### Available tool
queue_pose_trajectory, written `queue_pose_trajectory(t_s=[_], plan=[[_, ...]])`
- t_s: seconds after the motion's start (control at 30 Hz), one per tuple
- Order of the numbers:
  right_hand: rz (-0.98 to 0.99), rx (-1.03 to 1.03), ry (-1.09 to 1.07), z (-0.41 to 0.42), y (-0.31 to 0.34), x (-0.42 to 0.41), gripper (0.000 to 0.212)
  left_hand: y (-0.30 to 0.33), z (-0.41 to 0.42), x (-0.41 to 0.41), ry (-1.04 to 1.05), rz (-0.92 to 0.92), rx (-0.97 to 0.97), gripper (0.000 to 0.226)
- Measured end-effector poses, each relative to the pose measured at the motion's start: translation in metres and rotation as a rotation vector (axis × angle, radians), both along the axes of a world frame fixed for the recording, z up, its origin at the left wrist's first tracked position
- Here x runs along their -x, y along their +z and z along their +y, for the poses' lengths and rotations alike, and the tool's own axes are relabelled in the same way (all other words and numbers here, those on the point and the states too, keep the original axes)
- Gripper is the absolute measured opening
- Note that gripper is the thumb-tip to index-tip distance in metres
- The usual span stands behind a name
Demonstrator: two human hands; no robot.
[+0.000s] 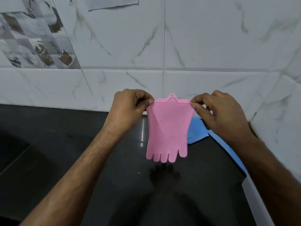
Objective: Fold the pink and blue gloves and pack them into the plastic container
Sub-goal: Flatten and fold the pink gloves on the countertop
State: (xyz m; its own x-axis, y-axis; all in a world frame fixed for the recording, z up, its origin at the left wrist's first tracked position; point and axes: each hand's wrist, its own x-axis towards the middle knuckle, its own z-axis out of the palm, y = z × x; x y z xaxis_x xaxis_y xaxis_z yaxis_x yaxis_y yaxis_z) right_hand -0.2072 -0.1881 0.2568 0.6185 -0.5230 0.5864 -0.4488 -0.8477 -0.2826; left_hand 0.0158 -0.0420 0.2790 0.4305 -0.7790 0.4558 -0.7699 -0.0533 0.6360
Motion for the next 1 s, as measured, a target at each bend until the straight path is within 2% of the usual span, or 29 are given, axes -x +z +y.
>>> queue_pose_trajectory(t_s=[0.27,0.4,0.53,0.77,0.9,1.0], plan=[[-0.013,0.016,0.007,-0.016,-0.001,-0.014,0.021,-0.004,-0.013,-0.020,-0.058,0.181,-0.020,0.016],[0.081,0.024,0.004,-0.025,-0.002,-0.025,0.033,-0.006,-0.025,-0.035,-0.067,0.257,-0.074,0.010],[0.137,0.125,0.016,-0.032,-0.002,-0.035,0.022,-0.009,-0.032,-0.047,-0.074,0.308,-0.094,0.006],[0.145,0.182,0.028,-0.037,-0.001,-0.042,0.019,-0.017,-0.034,-0.054,-0.061,0.269,-0.133,0.006],[0.230,0.184,0.019,-0.044,-0.002,-0.050,0.026,-0.020,-0.038,-0.052,-0.016,0.124,-0.117,0.008],[0.194,0.119,0.022,-0.049,-0.008,-0.059,0.025,-0.025,-0.044,-0.055,-0.011,0.031,-0.111,0.016]])
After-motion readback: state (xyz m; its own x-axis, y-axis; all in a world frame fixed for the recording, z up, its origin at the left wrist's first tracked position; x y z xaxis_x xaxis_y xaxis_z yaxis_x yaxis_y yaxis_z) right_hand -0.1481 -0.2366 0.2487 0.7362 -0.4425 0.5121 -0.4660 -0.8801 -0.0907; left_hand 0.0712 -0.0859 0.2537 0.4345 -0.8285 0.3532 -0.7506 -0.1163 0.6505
